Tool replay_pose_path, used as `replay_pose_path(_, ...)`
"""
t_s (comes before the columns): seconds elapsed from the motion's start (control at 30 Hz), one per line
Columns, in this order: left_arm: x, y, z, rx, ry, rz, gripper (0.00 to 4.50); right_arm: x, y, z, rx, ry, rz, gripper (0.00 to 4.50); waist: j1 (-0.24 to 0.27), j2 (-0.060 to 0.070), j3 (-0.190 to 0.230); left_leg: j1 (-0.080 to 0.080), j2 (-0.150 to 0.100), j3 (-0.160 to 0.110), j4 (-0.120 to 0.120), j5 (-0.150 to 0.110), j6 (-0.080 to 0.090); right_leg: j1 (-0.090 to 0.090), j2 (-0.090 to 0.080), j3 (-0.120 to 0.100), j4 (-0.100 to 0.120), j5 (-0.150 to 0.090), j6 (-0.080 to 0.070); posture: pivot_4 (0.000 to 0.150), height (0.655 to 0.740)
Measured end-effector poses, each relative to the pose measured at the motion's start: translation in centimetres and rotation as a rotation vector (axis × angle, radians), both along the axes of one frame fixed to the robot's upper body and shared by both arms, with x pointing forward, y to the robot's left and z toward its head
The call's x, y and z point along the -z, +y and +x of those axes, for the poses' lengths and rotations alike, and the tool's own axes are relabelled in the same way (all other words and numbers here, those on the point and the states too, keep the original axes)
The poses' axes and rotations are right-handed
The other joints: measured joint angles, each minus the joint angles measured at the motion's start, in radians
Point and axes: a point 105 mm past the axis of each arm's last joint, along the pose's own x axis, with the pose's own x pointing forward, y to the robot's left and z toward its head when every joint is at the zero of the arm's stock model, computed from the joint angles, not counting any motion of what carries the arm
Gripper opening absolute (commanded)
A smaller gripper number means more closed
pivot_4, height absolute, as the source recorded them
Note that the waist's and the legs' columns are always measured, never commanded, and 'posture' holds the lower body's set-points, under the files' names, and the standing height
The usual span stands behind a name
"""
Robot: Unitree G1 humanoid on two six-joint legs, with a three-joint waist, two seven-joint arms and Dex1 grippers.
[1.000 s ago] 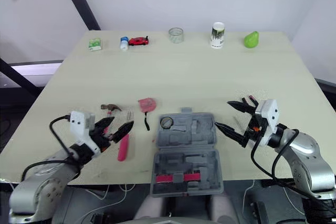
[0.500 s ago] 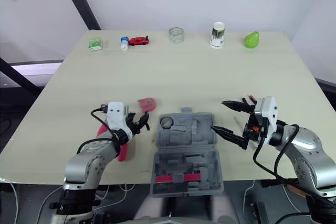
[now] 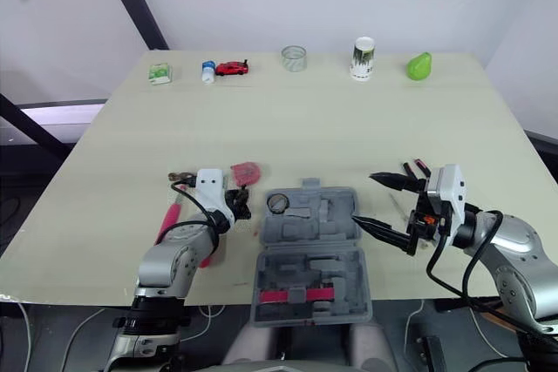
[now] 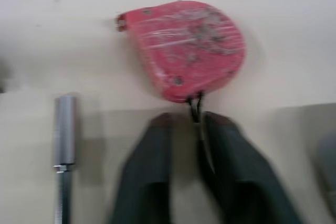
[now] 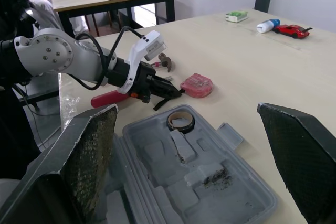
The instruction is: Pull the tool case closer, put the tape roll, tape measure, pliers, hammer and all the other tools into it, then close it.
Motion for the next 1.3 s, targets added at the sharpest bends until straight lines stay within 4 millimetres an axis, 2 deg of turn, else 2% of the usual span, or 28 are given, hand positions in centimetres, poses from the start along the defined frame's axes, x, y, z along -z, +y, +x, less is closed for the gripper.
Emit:
replay_pose_path(0.2,0.1,-0.1,-0.1,-0.004,-0.006,-0.011,0.03,0.1,0.0,-0.1,0.001,0.002,-0.001,4.5,0.004,0.0,0.0,0.0,0.0,0.0,0.0,0.0,0.0,0.0,0.0,0.0,0.0,0.0,0.0,0.15,0.74)
replay_pose_path(0.33,0.3,0.0,-1.3,0.005,-0.002,-0.016,0.03,0.3,-0.1,-0.2,-0.002,0.008,-0.011,4.5,0.002,0.0,0.0,0.0,0.0,0.0,0.0,0.0,0.0,0.0,0.0,0.0,0.0,0.0,0.0,0.15,0.74)
replay_pose_path(0.8,1.6,-0.1,-9.9,0.152,0.163,-0.068,0.03,0.4,-0.1,-1.2,-0.079,0.029,-0.034,4.5,-0.006,0.0,0.0,0.001,0.003,0.0,0.0,0.0,0.0,0.0,0.0,0.0,0.0,0.0,0.0,0.15,0.74)
replay_pose_path(0.83,1.7,0.0,-10.9,0.17,0.187,-0.078,0.03,0.4,-0.2,-1.4,-0.093,0.032,-0.042,4.5,-0.007,0.001,0.0,0.001,0.004,0.001,0.0,0.0,0.0,0.0,0.0,0.001,0.0,0.0,0.0,0.15,0.74)
replay_pose_path(1.0,2.1,0.5,-13.4,0.205,0.244,-0.095,0.03,0.4,-0.2,-2.0,-0.151,0.052,-0.065,4.5,-0.008,0.001,0.0,0.001,0.004,0.001,0.0,0.0,0.0,0.0,0.0,0.001,-0.001,0.0,0.0,0.15,0.74)
replay_pose_path(1.3,2.2,0.8,-16.1,0.207,0.309,-0.141,0.03,0.3,-0.2,-3.3,-0.275,0.033,-0.109,4.5,-0.007,0.001,0.0,0.001,0.004,0.002,0.0,0.0,0.0,0.0,0.0,0.001,-0.001,-0.001,0.0,0.15,0.74)
